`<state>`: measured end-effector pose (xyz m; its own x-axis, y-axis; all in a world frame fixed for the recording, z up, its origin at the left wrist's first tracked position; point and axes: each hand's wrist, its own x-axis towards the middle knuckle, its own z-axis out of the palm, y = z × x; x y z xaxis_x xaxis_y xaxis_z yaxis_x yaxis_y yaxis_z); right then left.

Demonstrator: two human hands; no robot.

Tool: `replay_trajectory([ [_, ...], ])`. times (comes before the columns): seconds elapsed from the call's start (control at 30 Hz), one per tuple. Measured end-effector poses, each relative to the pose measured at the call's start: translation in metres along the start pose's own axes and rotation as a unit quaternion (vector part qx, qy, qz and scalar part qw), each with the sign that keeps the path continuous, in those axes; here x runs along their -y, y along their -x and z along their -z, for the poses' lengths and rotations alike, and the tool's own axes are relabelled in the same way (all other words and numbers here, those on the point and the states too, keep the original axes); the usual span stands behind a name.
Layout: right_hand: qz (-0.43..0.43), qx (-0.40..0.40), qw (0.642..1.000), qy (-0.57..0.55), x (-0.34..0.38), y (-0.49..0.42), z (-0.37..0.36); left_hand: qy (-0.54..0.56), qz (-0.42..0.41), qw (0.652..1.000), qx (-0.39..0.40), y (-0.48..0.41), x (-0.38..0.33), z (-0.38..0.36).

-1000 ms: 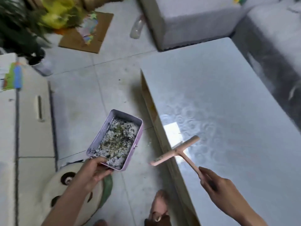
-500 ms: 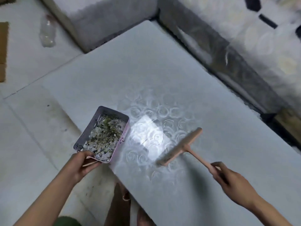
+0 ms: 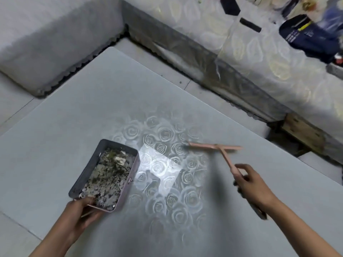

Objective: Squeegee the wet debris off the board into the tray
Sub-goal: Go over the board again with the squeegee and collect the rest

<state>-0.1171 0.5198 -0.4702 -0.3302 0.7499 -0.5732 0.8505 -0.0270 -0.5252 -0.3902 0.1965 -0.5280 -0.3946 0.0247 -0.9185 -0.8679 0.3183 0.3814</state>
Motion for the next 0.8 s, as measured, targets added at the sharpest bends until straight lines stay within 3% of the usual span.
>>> replay_trajectory([
  [0.17,0.077,0.006,0.997,-0.015,0.093,-0.1,-0.035,-0.009,-0.022,1.0,0.015,-0.007,-0.018,-0.011],
  [0.3,0.069,0.002,0.998,0.0,0.148,-0.154,-0.053,-0.034,-0.054,0.998,0.024,-0.019,-0.028,-0.016],
  [0.47,0.074,-0.023,0.987,0.138,0.103,-0.094,-0.093,-0.071,-0.053,0.996,0.02,-0.022,-0.033,-0.018],
  [0.6,0.075,0.06,0.975,0.2,0.059,0.004,-0.09,-0.061,-0.033,0.997,0.024,-0.018,-0.037,-0.019],
  [0.67,0.074,0.079,0.963,0.247,0.078,0.004,-0.069,-0.054,-0.031,0.998,0.032,-0.012,-0.04,-0.019],
  [0.8,0.158,0.07,0.953,0.25,0.174,-0.063,-0.054,-0.048,-0.042,0.997,0.032,-0.008,-0.042,-0.016],
])
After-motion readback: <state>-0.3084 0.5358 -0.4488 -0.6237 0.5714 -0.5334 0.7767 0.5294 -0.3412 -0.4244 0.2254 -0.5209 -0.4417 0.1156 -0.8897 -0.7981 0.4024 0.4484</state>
